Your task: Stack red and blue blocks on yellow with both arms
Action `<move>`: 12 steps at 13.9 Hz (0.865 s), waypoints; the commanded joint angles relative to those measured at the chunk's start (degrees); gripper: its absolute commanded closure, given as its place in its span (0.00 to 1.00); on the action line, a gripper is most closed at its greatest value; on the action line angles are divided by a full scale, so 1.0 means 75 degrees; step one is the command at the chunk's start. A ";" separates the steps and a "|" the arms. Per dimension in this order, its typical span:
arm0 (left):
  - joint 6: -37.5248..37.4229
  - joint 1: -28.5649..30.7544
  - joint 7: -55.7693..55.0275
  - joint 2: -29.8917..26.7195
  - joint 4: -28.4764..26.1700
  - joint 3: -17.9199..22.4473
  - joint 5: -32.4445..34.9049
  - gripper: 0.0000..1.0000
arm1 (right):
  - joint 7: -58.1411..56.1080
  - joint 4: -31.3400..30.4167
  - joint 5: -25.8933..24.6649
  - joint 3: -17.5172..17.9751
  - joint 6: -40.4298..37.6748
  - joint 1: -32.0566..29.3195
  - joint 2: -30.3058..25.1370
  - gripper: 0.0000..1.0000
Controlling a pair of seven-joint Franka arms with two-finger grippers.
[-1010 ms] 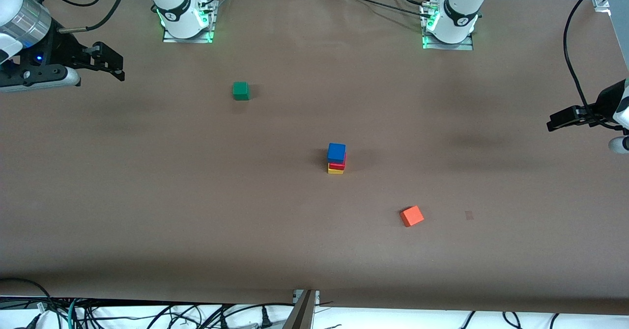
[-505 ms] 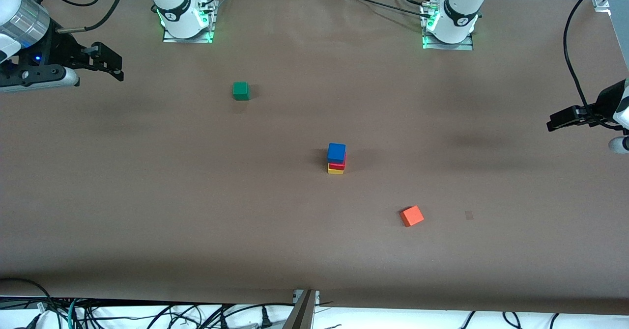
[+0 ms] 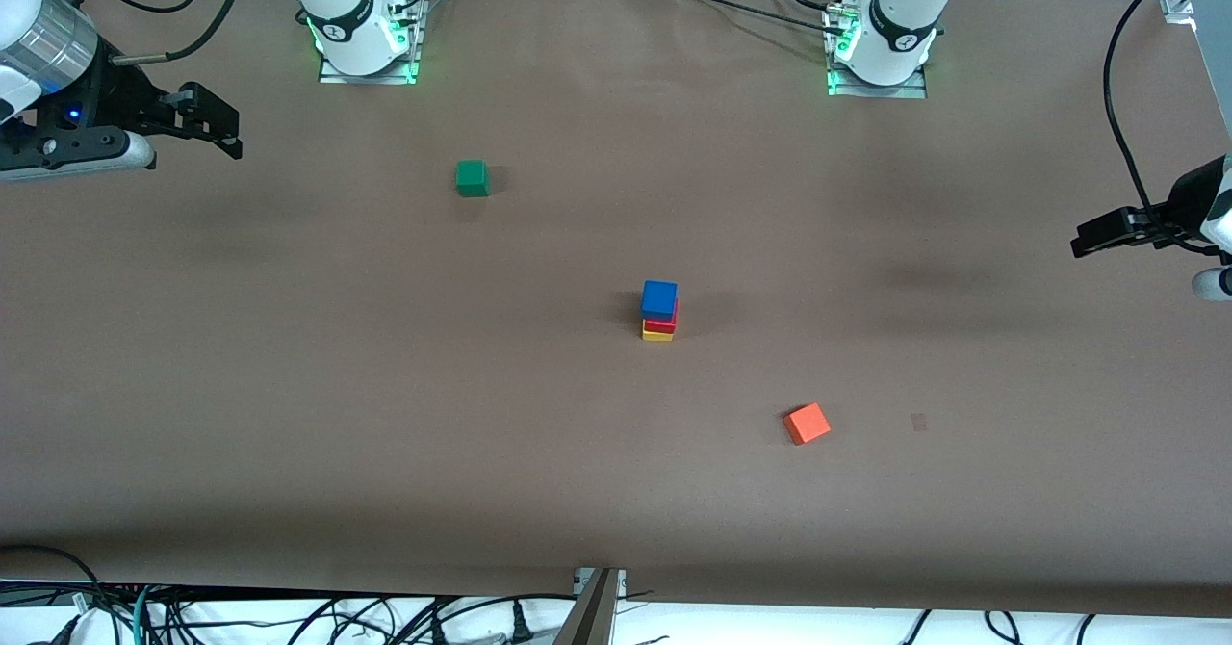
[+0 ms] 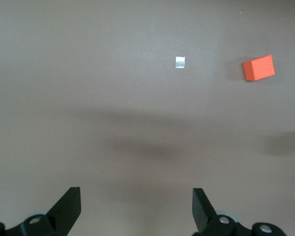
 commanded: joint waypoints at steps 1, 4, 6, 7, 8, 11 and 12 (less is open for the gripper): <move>-0.0032 0.0058 0.0187 0.0050 0.0145 -0.0008 -0.0171 0.00 | -0.0147 0.0212 -0.0095 -0.0021 -0.0165 -0.0008 0.0073 0.00; -0.0032 0.0058 0.0187 0.0050 0.0145 -0.0008 -0.0171 0.00 | -0.0147 0.0212 -0.0095 -0.0021 -0.0165 -0.0008 0.0073 0.00; -0.0032 0.0058 0.0187 0.0050 0.0145 -0.0008 -0.0171 0.00 | -0.0147 0.0212 -0.0083 -0.0021 -0.0165 -0.0008 0.0073 0.00; -0.0032 0.0058 0.0187 0.0050 0.0145 -0.0008 -0.0171 0.00 | -0.0147 0.0212 -0.0083 -0.0021 -0.0165 -0.0008 0.0073 0.00; -0.0032 0.0069 0.0187 0.0050 0.0145 -0.0008 -0.0183 0.00 | -0.0147 0.0212 -0.0083 -0.0021 -0.0165 -0.0008 0.0073 0.00; -0.0043 0.0303 0.0199 0.0062 0.0145 0.0004 -0.0496 0.00 | -0.0147 0.0212 -0.0083 -0.0021 -0.0165 -0.0008 0.0073 0.00; -0.0043 0.0559 0.0327 0.0108 0.0145 -0.0008 -0.0720 0.00 | -0.0147 0.0212 -0.0083 -0.0021 -0.0165 -0.0008 0.0073 0.00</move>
